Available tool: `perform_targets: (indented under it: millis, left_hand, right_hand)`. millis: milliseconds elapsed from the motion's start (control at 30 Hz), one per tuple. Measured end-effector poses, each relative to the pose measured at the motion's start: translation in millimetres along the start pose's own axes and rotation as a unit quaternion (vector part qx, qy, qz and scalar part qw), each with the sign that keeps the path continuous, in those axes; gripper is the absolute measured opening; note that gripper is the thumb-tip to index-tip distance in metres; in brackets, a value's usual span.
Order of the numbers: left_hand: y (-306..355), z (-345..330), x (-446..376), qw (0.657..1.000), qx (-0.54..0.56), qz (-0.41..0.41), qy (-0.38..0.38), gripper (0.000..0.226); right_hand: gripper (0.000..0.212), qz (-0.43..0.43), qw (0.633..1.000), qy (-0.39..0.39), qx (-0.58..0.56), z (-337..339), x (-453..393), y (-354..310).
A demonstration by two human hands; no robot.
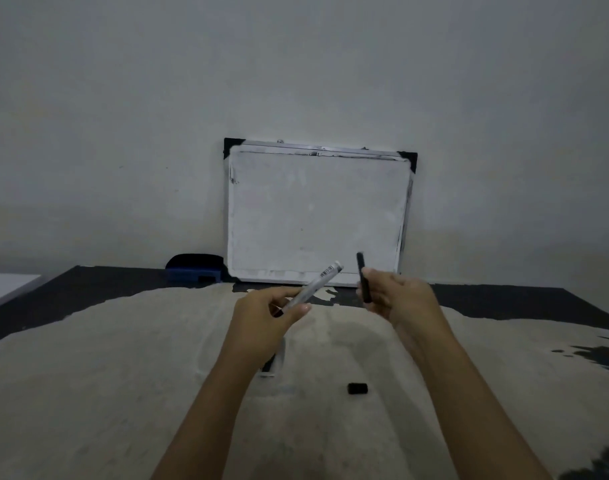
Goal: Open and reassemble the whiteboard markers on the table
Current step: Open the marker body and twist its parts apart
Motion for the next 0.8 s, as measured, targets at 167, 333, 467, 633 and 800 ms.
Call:
perform_targets:
  millis: [167, 333, 467, 633, 800]
  left_hand:
    - [10, -11, 4, 0.999, 0.005, -0.024, -0.033, 0.026]
    - [11, -13, 4, 0.999, 0.002, -0.030, -0.039, 0.026]
    - [12, -14, 5, 0.999, -0.001, -0.031, -0.042, 0.027]
    - [9, -13, 4, 0.999, -0.010, -0.023, -0.036, 0.027]
    - [8, -13, 5, 0.999, -0.011, -0.017, -0.037, 0.026]
  right_hand:
    - [0.008, 0.022, 0.987, 0.027, -0.155, 1, -4, -12]
    - [0.012, 0.032, 0.984, 0.042, -0.168, 5, -6, -8]
    - [0.014, 0.039, 0.979, 0.059, -0.193, 6, -7, -7]
    - [0.014, 0.042, 0.983, 0.052, -0.173, 6, -9, -2]
    - [0.007, 0.082, 0.990, 0.042, -0.111, 7, -11, -9]
Point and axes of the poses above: each hand's wrist, its own x-axis away from the middle knuckle, its own z-axis out of the back of the hand, y = z × x, the point moved 10 cm from there along -x, towards the middle knuckle, and after that the axes turned 10 degrees about z, right-handed, at the moved point
